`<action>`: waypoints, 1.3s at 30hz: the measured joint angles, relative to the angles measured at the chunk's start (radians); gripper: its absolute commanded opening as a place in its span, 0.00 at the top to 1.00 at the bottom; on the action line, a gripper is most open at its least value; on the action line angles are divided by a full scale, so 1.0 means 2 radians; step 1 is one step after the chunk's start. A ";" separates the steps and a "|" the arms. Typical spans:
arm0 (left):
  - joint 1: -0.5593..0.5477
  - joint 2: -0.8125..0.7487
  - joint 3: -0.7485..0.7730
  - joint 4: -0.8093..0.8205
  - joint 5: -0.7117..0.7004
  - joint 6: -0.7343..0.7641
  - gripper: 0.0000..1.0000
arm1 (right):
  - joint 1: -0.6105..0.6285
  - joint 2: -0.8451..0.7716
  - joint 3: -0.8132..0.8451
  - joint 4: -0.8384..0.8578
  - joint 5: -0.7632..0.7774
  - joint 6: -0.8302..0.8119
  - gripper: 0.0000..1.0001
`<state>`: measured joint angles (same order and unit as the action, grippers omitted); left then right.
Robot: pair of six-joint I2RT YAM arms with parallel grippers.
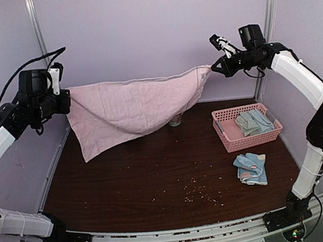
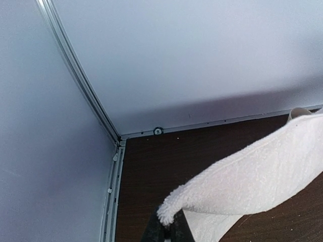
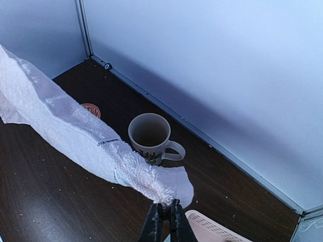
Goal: Roll the towels
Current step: Flatten out the towel at the center of the board.
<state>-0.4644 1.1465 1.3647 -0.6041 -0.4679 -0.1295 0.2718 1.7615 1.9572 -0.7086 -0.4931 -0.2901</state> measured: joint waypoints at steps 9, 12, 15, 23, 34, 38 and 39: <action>0.000 -0.092 -0.035 -0.015 0.042 -0.008 1.00 | -0.005 -0.159 -0.155 0.012 -0.045 -0.003 1.00; 0.000 -0.136 -0.054 -0.025 0.090 -0.011 1.00 | -0.005 -0.233 -0.215 0.001 -0.086 -0.013 1.00; 0.000 -0.184 -0.075 -0.033 0.148 -0.016 1.00 | -0.007 -0.292 -0.244 -0.024 -0.129 -0.037 1.00; 0.000 -0.251 -0.082 -0.045 0.239 -0.040 1.00 | -0.018 -0.384 -0.338 -0.078 -0.233 -0.089 1.00; 0.001 -0.014 -0.173 -0.043 0.110 -0.119 1.00 | -0.013 -0.230 -0.416 0.077 -0.138 0.029 0.96; 0.015 0.140 -0.153 -0.029 0.061 -0.119 0.66 | 0.001 -0.073 -0.361 0.115 -0.083 0.060 0.78; 0.026 0.179 -0.134 -0.032 0.052 -0.120 0.62 | 0.006 -0.034 -0.336 0.121 -0.066 0.067 0.73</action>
<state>-0.4129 1.5047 1.0969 -0.6678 -0.3634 -0.3702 0.2829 1.6939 1.2850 -0.4675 -0.6243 -0.1566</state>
